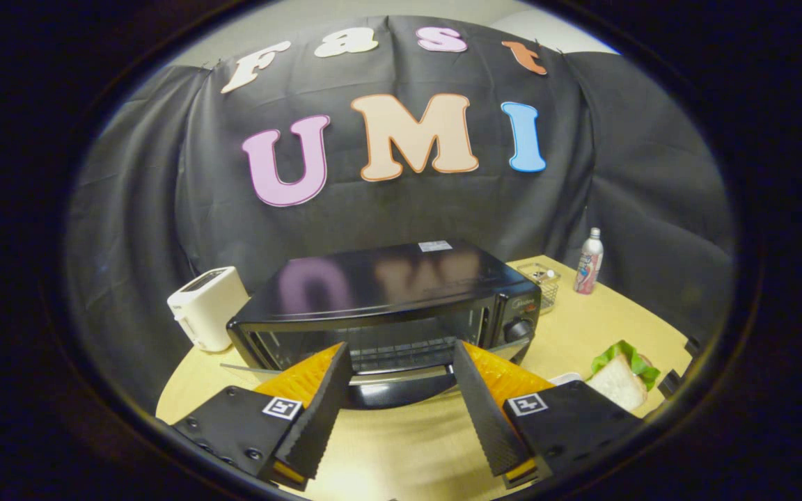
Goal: Open the toaster oven, put the food inside, and close the toaster oven door.
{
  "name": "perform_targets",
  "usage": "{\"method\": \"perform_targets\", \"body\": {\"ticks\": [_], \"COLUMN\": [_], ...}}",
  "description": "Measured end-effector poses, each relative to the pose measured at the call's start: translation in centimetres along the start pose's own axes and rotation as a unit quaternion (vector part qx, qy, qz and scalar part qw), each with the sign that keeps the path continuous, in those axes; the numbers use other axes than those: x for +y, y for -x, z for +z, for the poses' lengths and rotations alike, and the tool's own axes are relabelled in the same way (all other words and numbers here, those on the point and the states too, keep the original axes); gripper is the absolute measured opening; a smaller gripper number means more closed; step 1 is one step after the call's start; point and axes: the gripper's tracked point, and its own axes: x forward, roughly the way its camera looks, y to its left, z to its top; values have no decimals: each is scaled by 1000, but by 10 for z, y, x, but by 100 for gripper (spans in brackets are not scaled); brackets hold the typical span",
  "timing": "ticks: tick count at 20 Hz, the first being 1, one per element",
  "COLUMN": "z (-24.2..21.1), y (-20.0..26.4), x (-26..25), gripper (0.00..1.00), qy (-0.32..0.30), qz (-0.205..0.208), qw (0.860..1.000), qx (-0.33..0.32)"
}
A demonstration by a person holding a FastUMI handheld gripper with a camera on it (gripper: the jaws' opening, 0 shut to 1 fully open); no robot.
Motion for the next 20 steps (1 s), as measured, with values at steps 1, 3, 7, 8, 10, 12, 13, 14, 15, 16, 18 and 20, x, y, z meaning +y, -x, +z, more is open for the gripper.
{"method": "perform_targets", "body": {"ticks": [1,3,7,8,10,12,13,14,15,16,18,20], "z": [-4,-13,-41,-48,-60,-74,-83,-92,-102,-111,-128,-147], "y": [3,9,32,36,41,43,44,46,48,49,48,46], "x": [-2,-5,-13,-15,-18,-21,-23,-24,-27,-29,-30,-35], "gripper": [91,92,91,91,91,91,91,91,91,91,91,91], "qy": [-2,-5,0,3,7,11,14,19,26,36,49,42], "qz": [-4,-13,-42,-48,-55,-60,-62,-64,-66,-69,-70,-71], "qw": [1000,1000,997,996,994,992,990,988,986,984,979,976], "qx": [7,24,70,81,95,113,125,138,150,161,183,204]}}
